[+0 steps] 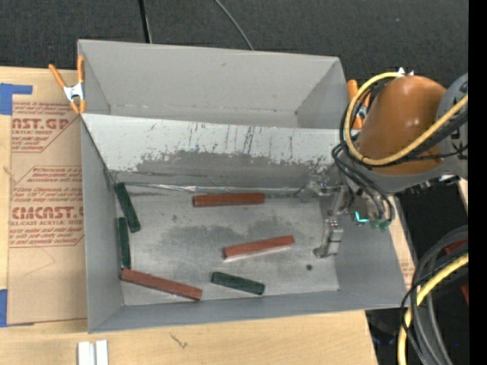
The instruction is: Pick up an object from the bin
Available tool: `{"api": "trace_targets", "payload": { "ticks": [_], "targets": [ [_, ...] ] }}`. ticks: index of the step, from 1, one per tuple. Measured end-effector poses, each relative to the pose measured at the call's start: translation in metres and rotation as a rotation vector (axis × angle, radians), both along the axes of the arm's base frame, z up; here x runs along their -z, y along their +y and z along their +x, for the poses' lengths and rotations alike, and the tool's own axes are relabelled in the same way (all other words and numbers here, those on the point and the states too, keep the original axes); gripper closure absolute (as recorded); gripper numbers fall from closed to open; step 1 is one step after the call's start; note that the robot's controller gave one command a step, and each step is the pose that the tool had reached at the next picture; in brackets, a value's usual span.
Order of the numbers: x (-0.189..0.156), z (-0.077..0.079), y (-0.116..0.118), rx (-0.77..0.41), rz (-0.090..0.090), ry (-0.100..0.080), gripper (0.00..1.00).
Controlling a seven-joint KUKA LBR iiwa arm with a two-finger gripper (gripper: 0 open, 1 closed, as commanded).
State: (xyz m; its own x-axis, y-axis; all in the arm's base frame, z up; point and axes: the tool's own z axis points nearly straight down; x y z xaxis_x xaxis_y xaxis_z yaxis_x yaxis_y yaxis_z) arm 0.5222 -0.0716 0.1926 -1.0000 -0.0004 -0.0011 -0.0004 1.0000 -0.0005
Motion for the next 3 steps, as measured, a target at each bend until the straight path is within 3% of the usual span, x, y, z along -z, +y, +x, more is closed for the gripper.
{"api": "trace_targets", "payload": {
  "ticks": [1, 2, 3],
  "targets": [
    [0.042, 0.004, 0.004, -0.03, -0.001, -0.009, 0.0],
    [0.087, 0.001, 0.033, -0.205, 0.0, 0.0, 0.0],
    [0.123, 0.005, 0.006, -0.337, 0.001, 0.0, 1.0]
  ]
}}
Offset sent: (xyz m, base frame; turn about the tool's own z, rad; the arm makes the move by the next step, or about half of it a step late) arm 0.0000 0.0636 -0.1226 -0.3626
